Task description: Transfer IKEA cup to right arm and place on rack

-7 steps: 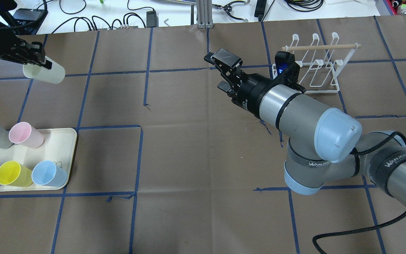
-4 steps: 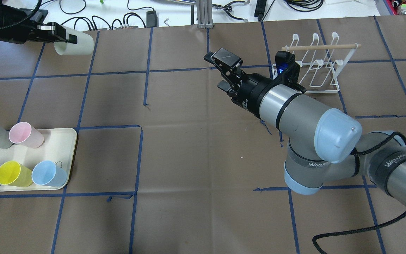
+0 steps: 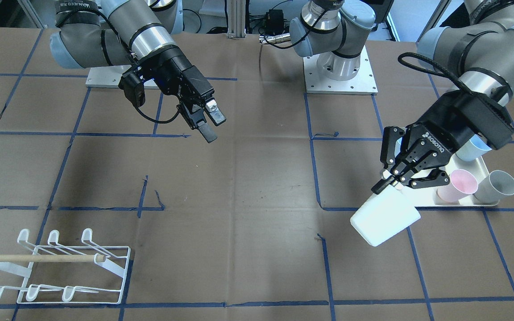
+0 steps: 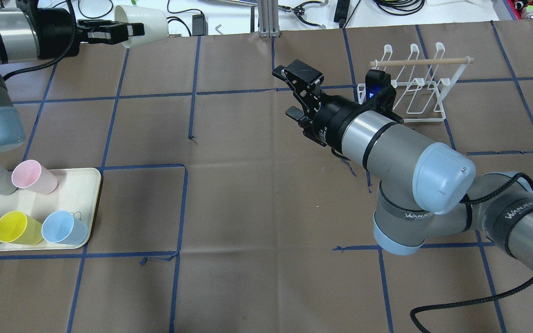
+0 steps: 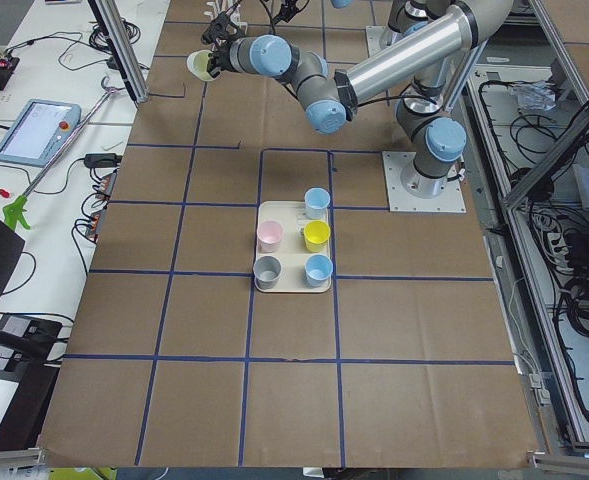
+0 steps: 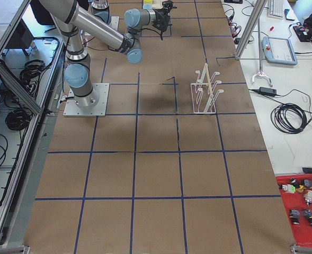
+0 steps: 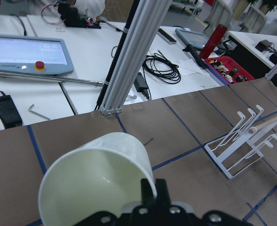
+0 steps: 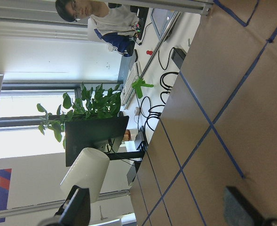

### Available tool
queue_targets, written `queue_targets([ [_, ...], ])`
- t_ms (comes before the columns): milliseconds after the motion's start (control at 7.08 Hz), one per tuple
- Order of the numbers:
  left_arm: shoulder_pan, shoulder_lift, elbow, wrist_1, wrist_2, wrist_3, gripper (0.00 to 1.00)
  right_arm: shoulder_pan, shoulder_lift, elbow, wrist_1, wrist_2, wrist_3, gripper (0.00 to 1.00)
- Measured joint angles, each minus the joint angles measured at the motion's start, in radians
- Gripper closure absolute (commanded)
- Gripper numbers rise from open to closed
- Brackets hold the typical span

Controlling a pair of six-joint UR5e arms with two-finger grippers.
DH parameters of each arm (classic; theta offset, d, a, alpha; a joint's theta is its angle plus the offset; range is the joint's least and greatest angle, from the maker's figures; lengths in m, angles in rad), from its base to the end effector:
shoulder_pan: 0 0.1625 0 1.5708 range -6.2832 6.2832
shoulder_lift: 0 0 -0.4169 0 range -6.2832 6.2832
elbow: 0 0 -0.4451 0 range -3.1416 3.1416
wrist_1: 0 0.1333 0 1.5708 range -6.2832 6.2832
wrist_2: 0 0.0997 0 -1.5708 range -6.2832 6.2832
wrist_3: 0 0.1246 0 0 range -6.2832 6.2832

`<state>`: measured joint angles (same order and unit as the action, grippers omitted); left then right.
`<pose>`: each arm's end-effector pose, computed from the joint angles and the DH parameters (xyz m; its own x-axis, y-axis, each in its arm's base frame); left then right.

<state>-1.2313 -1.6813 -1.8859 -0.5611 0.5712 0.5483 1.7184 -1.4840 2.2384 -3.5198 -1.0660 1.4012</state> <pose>-0.0342 -0.6184 0.3919 -0.7117 0.6297 0.3115 0.1092 0.5371 -0.8364 0.2648 -0.4646 0.3257 -0.1882 0.2614 -0.9467 0.7790 0.6267 0.0181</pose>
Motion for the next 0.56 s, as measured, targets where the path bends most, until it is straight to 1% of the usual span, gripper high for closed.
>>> queue_targets([
  [141, -0.007, 0.002, -0.065, 0.112, -0.043, -0.012, 1.0, 0.0, -0.004, 0.0, 0.002, -0.015, 0.045, 0.0],
  [424, -0.013, -0.005, -0.201, 0.368, -0.139, -0.049, 1.0, 0.002, -0.01, 0.0, 0.005, -0.04, 0.078, 0.0],
  [565, -0.029, -0.006, -0.263, 0.498, -0.165, -0.08, 1.0, 0.004, -0.011, 0.0, 0.007, -0.046, 0.084, 0.0],
])
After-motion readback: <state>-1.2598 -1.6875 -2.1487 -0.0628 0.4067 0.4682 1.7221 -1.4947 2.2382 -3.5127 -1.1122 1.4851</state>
